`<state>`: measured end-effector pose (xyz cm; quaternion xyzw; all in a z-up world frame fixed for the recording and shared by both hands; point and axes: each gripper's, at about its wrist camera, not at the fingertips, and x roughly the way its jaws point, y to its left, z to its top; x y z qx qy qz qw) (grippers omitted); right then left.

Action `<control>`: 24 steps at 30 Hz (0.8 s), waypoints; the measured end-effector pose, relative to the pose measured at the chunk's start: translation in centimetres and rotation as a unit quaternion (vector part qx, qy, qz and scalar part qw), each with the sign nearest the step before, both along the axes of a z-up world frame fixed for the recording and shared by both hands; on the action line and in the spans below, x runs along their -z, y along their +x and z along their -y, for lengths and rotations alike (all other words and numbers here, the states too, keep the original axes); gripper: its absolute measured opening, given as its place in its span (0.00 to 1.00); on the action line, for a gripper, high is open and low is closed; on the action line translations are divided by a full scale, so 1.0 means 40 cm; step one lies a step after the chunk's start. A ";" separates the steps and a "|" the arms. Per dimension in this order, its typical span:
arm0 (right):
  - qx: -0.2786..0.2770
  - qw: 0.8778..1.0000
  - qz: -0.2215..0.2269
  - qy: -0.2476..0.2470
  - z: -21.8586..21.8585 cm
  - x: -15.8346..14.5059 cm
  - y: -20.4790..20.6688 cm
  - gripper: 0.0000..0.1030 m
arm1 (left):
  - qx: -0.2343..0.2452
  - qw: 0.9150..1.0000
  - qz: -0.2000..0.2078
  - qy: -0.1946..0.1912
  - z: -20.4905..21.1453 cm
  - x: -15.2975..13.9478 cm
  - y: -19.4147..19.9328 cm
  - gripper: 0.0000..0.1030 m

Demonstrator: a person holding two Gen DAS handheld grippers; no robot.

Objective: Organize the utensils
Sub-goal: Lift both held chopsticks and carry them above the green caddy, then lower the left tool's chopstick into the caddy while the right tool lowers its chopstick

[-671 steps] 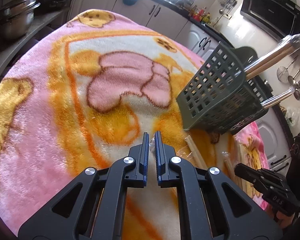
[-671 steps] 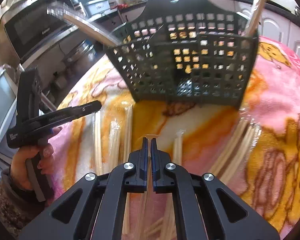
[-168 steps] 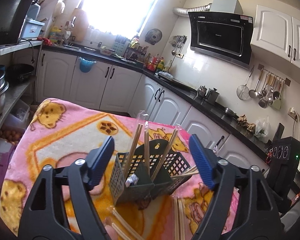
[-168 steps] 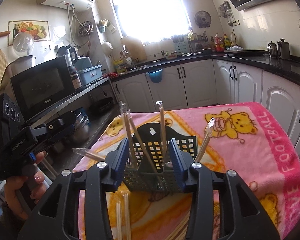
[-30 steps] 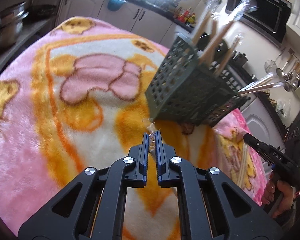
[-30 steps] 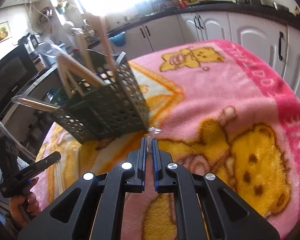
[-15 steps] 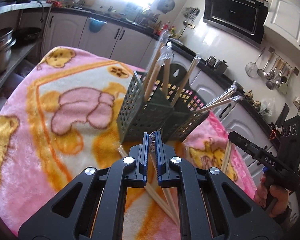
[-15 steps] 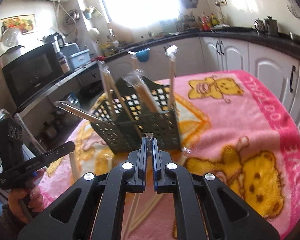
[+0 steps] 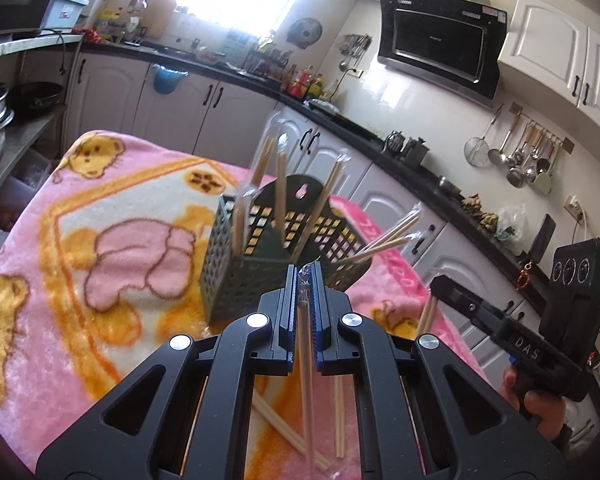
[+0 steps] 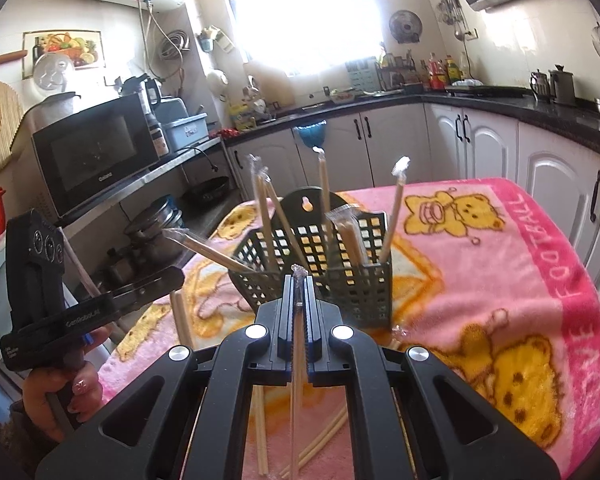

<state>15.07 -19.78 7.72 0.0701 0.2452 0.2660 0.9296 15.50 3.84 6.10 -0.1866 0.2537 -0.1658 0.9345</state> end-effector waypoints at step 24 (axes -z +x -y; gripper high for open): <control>-0.010 0.997 0.069 0.017 -0.013 -0.123 -0.026 0.04 | 0.045 0.995 0.085 -0.002 0.061 -0.166 0.002 0.02</control>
